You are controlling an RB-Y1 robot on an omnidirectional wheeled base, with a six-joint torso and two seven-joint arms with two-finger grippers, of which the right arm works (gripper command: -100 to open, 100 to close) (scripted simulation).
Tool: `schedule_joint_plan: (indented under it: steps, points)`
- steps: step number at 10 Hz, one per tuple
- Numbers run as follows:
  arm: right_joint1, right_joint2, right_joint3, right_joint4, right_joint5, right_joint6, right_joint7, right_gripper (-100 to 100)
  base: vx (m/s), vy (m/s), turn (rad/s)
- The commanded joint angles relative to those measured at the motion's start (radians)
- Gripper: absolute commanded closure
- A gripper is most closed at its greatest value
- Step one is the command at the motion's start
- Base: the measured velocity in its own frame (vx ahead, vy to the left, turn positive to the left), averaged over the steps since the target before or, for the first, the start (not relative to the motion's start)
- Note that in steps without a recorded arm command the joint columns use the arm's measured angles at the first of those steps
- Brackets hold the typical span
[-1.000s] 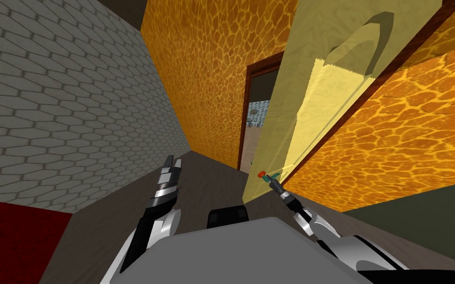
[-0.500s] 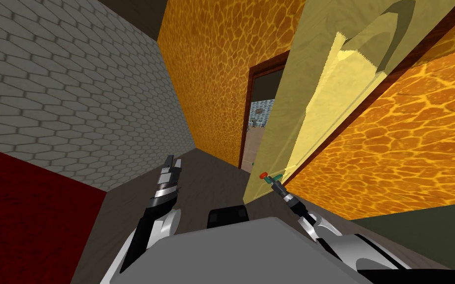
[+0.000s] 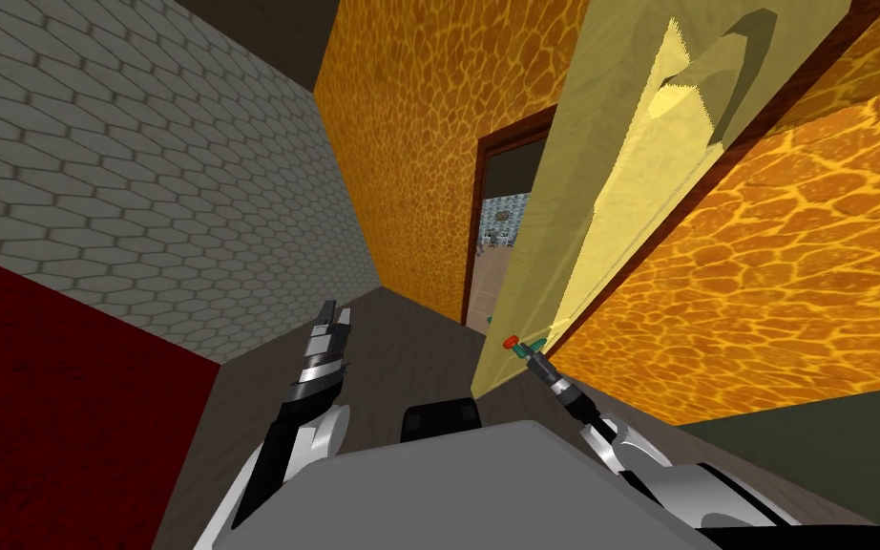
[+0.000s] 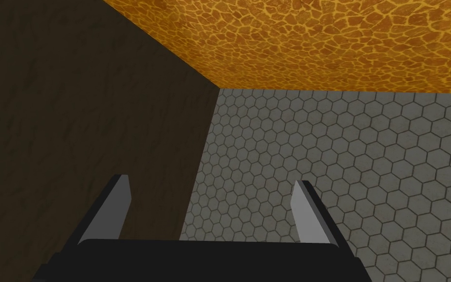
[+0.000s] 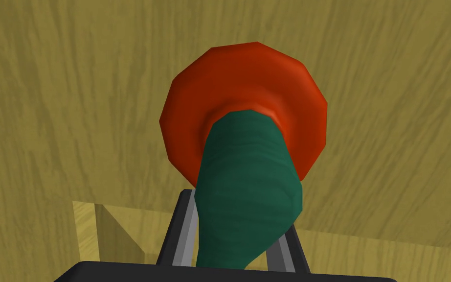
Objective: Pull the door open
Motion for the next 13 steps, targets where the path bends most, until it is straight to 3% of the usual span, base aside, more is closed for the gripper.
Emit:
schedule_joint_plan:
  steps: [1,6,13]
  points:
    - [0.002,-0.002,-0.003,0.006,0.001,-0.008,0.0,100,-0.093,-0.034,0.175]
    - [0.005,-0.005,-0.007,0.016,0.001,-0.022,0.001,100,-0.145,-0.077,0.11]
    - [0.015,-0.014,-0.021,0.046,0.004,-0.064,0.002,100,-0.18,-0.091,0.191]
